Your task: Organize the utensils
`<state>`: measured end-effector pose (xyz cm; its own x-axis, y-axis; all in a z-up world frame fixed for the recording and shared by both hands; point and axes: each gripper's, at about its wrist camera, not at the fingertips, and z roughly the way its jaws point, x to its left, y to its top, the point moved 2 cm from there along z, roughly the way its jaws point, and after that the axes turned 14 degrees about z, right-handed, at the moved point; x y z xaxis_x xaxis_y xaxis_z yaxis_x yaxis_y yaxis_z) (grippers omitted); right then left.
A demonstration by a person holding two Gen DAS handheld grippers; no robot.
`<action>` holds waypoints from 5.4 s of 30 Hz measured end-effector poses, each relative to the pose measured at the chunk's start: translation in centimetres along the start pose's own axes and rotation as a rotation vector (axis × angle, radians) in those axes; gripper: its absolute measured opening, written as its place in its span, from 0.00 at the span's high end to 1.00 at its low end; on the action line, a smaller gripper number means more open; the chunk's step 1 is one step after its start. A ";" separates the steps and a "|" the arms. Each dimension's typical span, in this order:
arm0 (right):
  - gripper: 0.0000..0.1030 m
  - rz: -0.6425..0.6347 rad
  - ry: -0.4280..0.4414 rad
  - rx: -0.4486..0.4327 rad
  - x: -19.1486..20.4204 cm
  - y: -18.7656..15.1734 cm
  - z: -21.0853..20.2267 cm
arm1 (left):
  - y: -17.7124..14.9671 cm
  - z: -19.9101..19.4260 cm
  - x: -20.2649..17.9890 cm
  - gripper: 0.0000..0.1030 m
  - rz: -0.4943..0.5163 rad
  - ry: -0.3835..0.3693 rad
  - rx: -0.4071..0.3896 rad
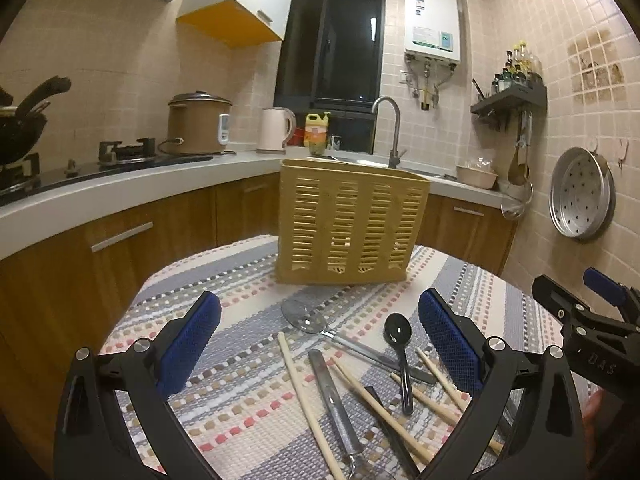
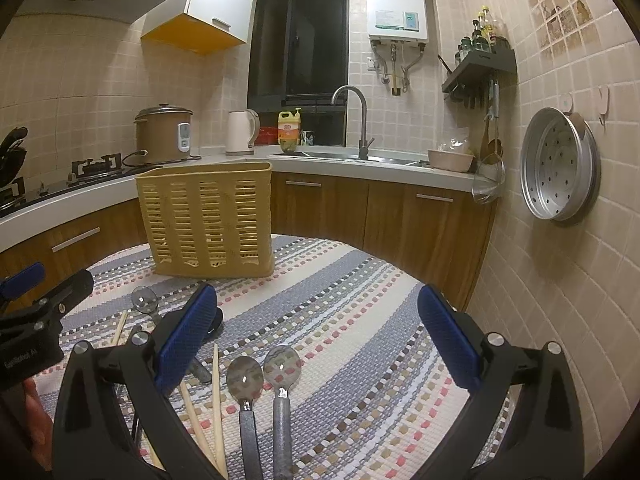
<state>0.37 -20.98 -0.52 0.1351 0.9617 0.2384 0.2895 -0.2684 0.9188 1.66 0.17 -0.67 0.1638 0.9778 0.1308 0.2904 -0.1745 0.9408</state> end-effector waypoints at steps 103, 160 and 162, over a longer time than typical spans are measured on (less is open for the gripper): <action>0.19 -0.026 0.031 0.580 -0.4 0.2 6.6 | -0.7 8.6 7.9 0.33 -0.367 -0.384 0.553; 0.92 -0.134 0.025 1.011 2.0 -4.8 12.5 | 2.0 12.5 11.6 0.97 -0.351 -0.283 0.631; 0.92 -0.131 0.024 1.014 2.1 -4.7 12.7 | 0.7 12.2 13.1 0.97 -0.381 -0.275 0.647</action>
<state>11.32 -18.44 -8.38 0.0288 0.9846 0.1722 0.9677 -0.0706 0.2419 15.53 11.41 -2.13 0.1458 0.9347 -0.3243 0.8487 0.0502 0.5264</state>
